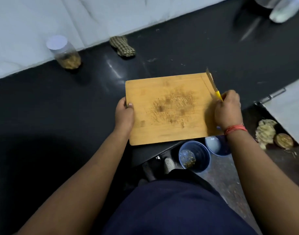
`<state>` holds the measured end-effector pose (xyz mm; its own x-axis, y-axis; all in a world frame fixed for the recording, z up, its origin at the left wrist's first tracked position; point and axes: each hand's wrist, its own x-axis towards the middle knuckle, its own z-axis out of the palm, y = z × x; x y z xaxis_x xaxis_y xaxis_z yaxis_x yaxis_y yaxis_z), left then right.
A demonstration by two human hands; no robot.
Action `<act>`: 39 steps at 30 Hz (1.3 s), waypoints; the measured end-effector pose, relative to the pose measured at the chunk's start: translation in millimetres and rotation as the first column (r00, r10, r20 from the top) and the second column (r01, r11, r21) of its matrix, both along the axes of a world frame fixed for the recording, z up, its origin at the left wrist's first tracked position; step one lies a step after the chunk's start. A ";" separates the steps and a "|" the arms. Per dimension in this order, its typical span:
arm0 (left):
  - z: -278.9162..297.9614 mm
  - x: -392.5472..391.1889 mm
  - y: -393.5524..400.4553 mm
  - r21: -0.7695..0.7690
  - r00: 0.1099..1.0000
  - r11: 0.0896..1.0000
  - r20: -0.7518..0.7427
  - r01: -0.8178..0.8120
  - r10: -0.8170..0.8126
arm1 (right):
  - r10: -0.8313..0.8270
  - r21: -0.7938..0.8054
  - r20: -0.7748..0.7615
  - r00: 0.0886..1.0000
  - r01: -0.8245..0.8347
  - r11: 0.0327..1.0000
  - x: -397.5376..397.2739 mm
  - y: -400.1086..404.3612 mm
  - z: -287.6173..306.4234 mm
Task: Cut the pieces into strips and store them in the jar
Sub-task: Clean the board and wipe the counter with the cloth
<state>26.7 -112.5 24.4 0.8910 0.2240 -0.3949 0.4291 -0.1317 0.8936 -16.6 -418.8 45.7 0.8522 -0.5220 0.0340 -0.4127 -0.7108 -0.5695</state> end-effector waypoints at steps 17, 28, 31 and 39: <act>13.1 -57.1 -170.2 -0.078 0.998 0.995 0.016 0.064 -0.063 | -0.232 0.071 -0.059 0.971 0.236 0.969 -88.5 -168.2 2.8; -6.2 -158.0 -298.0 0.046 0.958 0.958 0.063 -0.283 0.280 | 0.168 0.204 -0.002 0.986 -0.164 0.965 -78.1 -297.2 -12.0; -14.3 -200.0 -312.4 0.017 0.922 0.922 0.042 -0.386 0.385 | 0.249 0.250 -0.009 0.969 -0.239 0.938 -95.3 -309.3 -22.5; -73.6 -296.2 -306.8 0.026 0.872 0.877 -0.095 -0.480 0.481 | 0.383 0.185 0.027 0.923 -0.381 0.906 -168.2 -307.9 -79.5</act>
<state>-269.5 -419.2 -49.3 0.6312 0.6157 -0.4718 0.5232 0.1111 0.8450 -184.8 -726.8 -33.7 0.9875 -0.1524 -0.0405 -0.1366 -0.6987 -0.7022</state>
